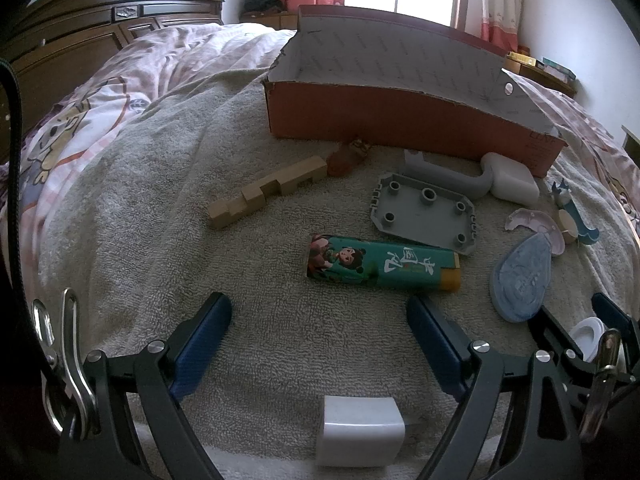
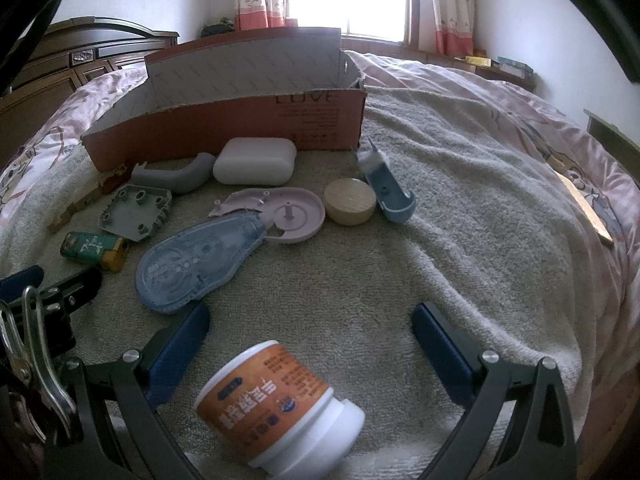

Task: Organize rigid objects
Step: 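Grasp the light blue plastic holder with the right tool while the left tool approaches the wooden strip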

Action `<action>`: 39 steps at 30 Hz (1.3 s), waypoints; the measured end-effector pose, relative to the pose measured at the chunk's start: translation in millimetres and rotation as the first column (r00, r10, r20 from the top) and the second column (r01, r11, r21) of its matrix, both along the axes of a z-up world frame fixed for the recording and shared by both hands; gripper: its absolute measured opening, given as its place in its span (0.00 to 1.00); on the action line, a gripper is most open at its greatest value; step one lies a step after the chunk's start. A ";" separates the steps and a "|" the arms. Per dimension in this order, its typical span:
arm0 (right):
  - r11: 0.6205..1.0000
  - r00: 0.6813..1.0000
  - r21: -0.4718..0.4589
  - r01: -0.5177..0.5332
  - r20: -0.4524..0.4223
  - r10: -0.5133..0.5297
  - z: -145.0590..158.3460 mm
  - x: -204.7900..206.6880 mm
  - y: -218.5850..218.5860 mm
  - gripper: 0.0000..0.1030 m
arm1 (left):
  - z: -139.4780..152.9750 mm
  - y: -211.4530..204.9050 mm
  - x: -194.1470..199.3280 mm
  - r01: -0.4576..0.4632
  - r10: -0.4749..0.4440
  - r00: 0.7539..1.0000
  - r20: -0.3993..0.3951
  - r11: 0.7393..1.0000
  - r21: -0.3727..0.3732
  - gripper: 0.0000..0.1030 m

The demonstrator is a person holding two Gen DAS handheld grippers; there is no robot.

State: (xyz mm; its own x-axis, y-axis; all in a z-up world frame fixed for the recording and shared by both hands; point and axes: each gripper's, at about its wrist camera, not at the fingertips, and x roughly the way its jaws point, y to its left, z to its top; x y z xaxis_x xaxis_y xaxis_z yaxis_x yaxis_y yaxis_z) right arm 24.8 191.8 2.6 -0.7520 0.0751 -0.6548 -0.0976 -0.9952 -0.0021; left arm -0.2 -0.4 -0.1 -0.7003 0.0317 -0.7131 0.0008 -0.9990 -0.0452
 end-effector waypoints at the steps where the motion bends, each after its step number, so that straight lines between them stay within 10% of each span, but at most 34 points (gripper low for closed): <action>1: 1.000 1.000 0.000 0.000 0.000 0.000 -0.1 0.0 0.3 1.00 | 0.0 -0.1 0.0 0.000 0.000 1.000 0.000 1.000 0.000 0.89; 39: 0.996 0.998 -0.055 -0.064 -0.022 0.062 39.9 -17.6 51.4 0.89 | 18.5 -14.9 5.8 -0.006 0.006 1.000 -0.015 1.000 0.011 0.82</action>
